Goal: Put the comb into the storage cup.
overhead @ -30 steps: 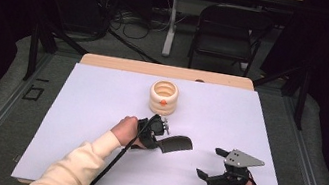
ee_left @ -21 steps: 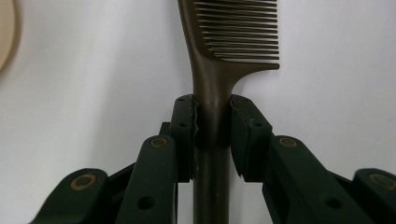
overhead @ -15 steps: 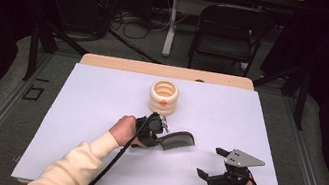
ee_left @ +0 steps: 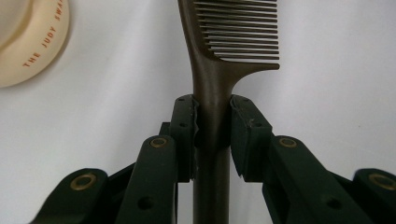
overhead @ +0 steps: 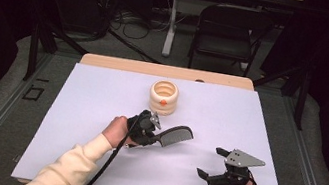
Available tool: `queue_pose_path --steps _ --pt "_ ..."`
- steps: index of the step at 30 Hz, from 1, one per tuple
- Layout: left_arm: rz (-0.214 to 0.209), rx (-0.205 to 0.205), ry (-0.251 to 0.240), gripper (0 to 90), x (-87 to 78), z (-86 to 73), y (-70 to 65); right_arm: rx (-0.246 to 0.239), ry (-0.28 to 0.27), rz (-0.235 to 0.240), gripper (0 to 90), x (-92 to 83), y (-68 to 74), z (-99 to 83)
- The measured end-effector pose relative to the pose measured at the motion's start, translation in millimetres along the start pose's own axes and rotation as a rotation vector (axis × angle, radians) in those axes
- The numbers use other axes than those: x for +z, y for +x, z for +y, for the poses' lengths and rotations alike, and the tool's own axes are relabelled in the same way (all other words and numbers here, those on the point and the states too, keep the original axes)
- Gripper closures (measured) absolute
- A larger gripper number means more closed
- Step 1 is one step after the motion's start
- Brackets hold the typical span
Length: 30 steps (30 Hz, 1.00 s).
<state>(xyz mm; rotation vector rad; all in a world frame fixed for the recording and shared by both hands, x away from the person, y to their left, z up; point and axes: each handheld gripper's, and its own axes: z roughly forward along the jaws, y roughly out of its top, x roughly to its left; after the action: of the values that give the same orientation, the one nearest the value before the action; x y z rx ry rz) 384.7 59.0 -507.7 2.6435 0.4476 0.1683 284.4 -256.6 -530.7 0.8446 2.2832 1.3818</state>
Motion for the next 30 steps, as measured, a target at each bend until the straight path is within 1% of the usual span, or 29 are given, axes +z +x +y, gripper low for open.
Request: queue_pose_path --steps 1,5,6,12,16,18,21,28,30 --pt "0.007 0.003 -0.008 72.7 -1.3 0.0 -0.7 0.000 0.000 0.000 0.5 0.0 0.0 0.0" --pt "0.009 0.004 -0.031 72.8 -8.1 -0.3 -3.8 0.002 -0.002 -0.003 0.5 -0.6 -0.4 0.0" --pt "0.005 -0.002 -0.040 72.8 -9.7 -0.7 -4.4 0.003 -0.003 -0.002 0.5 -0.6 -0.6 0.0" --pt "0.022 -0.014 -0.070 72.8 -22.5 -7.2 -6.6 0.000 -0.004 -0.006 0.5 -1.1 0.0 0.3" --pt "0.031 -0.039 -0.104 72.8 -28.9 -14.1 -4.4 0.001 -0.003 -0.009 0.4 -0.8 -0.1 0.3" --pt "0.043 -0.049 -0.116 72.8 -29.9 -18.0 -2.8 0.001 -0.004 -0.010 0.4 -0.6 -0.5 0.2" --pt "0.050 -0.073 -0.137 72.8 -31.0 -23.4 -1.4 0.002 -0.003 -0.010 0.4 -0.4 -0.6 0.0" --pt "0.081 -0.094 -0.190 72.8 -35.0 -31.6 -0.2 -0.001 -0.001 -0.012 0.4 -0.7 -0.5 0.1" --pt "0.090 -0.095 -0.199 72.8 -36.2 -33.2 -0.4 0.001 -0.003 -0.012 0.4 -1.1 -0.1 0.2"
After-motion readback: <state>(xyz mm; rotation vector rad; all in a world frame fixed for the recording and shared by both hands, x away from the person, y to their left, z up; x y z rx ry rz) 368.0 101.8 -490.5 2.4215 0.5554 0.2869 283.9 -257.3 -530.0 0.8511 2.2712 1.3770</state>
